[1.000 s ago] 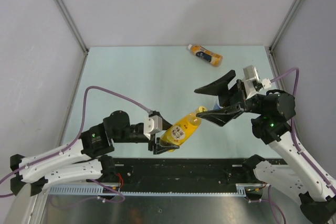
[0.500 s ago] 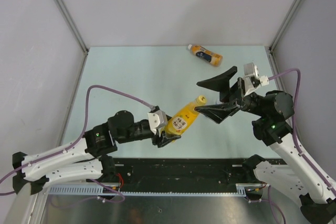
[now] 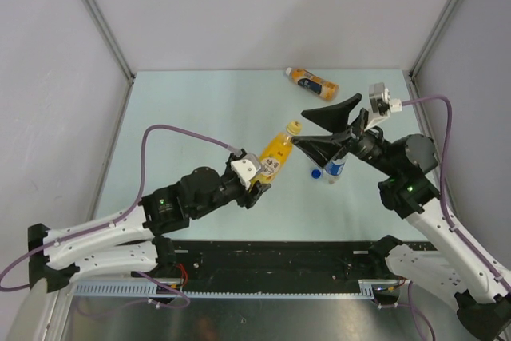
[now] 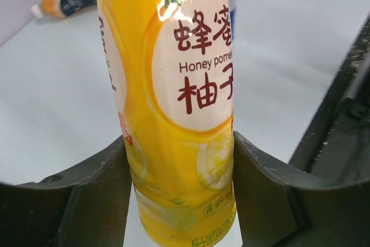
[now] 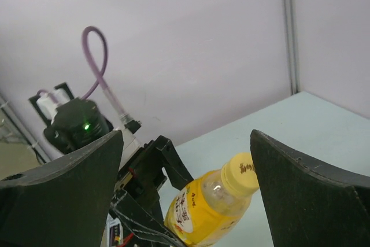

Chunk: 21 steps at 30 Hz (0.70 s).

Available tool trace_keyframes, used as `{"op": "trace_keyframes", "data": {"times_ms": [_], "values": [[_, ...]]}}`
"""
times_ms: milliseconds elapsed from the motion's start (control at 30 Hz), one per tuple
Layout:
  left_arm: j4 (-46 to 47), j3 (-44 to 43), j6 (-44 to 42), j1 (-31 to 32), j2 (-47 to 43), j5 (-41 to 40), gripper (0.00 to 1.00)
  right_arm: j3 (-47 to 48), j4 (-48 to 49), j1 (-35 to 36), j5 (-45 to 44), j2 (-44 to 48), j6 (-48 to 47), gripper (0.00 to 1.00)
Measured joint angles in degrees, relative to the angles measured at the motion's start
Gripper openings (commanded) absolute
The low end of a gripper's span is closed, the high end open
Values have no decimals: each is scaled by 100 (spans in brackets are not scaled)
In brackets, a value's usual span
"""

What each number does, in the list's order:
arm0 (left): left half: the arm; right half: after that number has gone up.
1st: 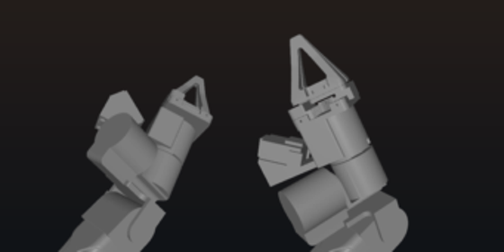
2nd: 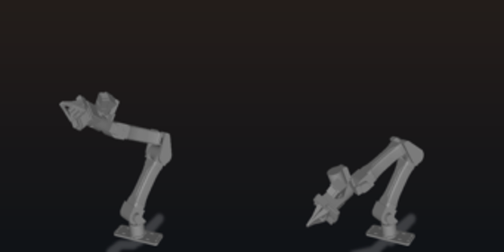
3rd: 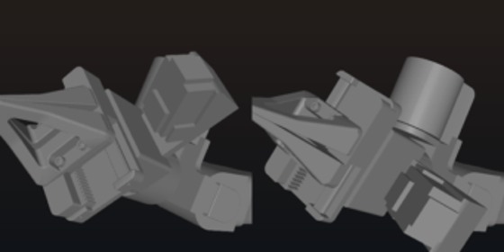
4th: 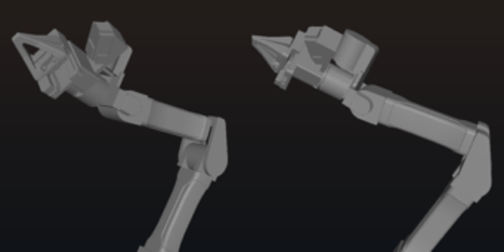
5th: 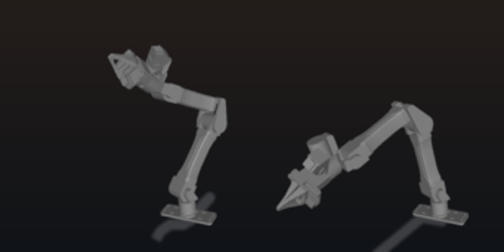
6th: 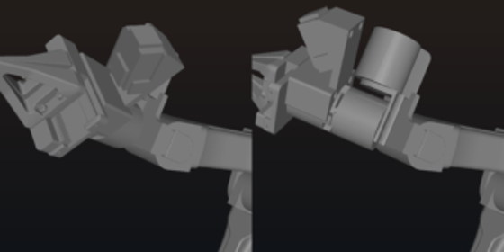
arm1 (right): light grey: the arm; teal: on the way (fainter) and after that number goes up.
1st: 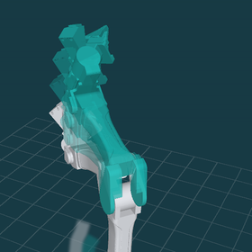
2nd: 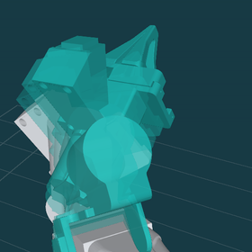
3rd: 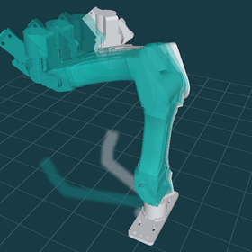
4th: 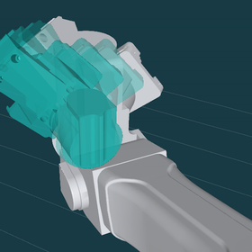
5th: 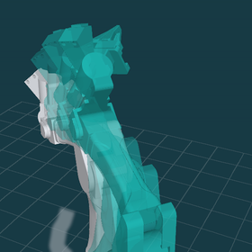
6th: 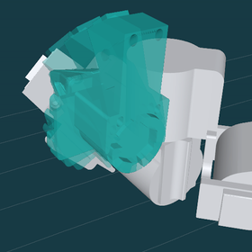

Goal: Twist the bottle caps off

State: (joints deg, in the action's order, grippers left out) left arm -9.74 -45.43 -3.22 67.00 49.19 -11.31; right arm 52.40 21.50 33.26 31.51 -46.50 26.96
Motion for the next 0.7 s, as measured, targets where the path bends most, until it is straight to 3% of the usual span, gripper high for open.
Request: {"op": "trace_keyframes", "data": {"times_ms": [233, 433, 533, 700], "values": [[-188, -9, 85, 162, 308, -1244, 0, 0, -387, 94, -1147, -190, 435, 96], [-433, -238, 81, 713, 872, -2629, 0, 92, -831, 328, -1976, -428, 688, 98], [-476, -391, 76, 940, 1154, -3261, 0, 245, -1158, 498, -2312, -623, 717, 92], [-507, -542, 70, 1141, 1432, -4039, 0, 479, -1757, 658, -3008, -822, 750, 71]]}}
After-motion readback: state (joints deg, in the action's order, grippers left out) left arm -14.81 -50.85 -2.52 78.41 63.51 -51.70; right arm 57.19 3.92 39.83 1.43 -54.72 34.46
